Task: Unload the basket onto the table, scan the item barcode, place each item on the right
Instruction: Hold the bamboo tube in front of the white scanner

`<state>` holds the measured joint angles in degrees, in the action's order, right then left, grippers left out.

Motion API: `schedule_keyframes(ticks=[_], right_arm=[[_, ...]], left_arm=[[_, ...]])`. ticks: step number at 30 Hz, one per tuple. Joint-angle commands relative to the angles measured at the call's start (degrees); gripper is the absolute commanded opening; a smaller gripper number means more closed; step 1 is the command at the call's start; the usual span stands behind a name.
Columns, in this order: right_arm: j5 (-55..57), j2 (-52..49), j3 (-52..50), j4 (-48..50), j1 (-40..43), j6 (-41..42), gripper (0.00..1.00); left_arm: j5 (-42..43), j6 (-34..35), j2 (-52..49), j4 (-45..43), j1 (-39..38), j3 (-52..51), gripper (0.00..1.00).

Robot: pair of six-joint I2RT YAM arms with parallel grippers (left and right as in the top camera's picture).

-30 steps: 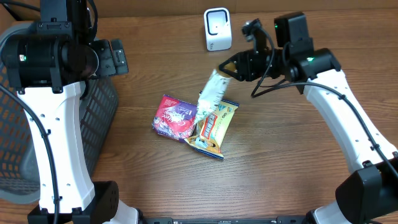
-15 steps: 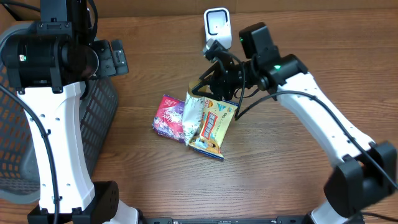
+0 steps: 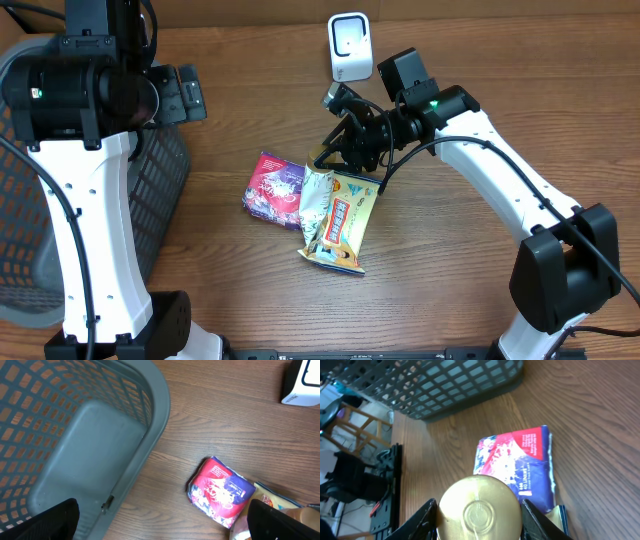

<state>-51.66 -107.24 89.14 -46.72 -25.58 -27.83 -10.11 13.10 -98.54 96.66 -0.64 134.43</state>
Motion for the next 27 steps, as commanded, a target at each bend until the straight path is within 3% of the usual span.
schedule_keyframes(ticks=[1, 8, 12, 14, 19, 24, 25, 26, 27], right_arm=[[-5.2, 0.9, 0.9, -0.4, 0.0, -4.6, 0.09], [1.0, 0.9, 0.9, -0.5, 1.1, -11.6, 0.11], [8.9, 0.9, 0.9, -0.3, 2.0, -17.4, 0.22], [11.6, 0.9, 0.9, -0.1, 2.4, -19.2, 0.23], [17.9, 0.9, 0.9, 0.4, 3.6, -22.2, 0.24], [30.1, 0.9, 0.9, -1.1, 5.0, -22.1, 0.32], [33.1, 0.9, 0.9, -1.7, 5.3, -22.1, 0.42], [36.8, 0.9, 0.9, -2.3, 5.7, -22.0, 0.83], [39.6, 0.9, 0.9, -2.5, 6.0, -21.9, 1.0]], left_arm=[[-1.0, -0.9, 0.1, 0.1, 0.3, -0.1, 1.0], [-1.0, -0.9, 0.1, 0.1, 0.3, -0.1, 1.0], [-1.0, -0.9, 0.1, 0.1, 0.3, -0.1, 0.99], [-1.0, -0.9, 0.1, 0.0, 0.3, -0.1, 1.0], [-1.7, -0.9, 0.1, 0.0, 0.3, -0.1, 1.0], [-3.4, -0.9, 0.1, 0.1, 0.3, -0.1, 1.0], [-3.5, -0.9, 0.1, 0.1, 0.3, -0.1, 1.0], [-3.5, -0.9, 0.1, 0.1, 0.3, -0.1, 1.0], [-3.5, -0.9, 0.1, 0.1, 0.3, -0.1, 0.99]])
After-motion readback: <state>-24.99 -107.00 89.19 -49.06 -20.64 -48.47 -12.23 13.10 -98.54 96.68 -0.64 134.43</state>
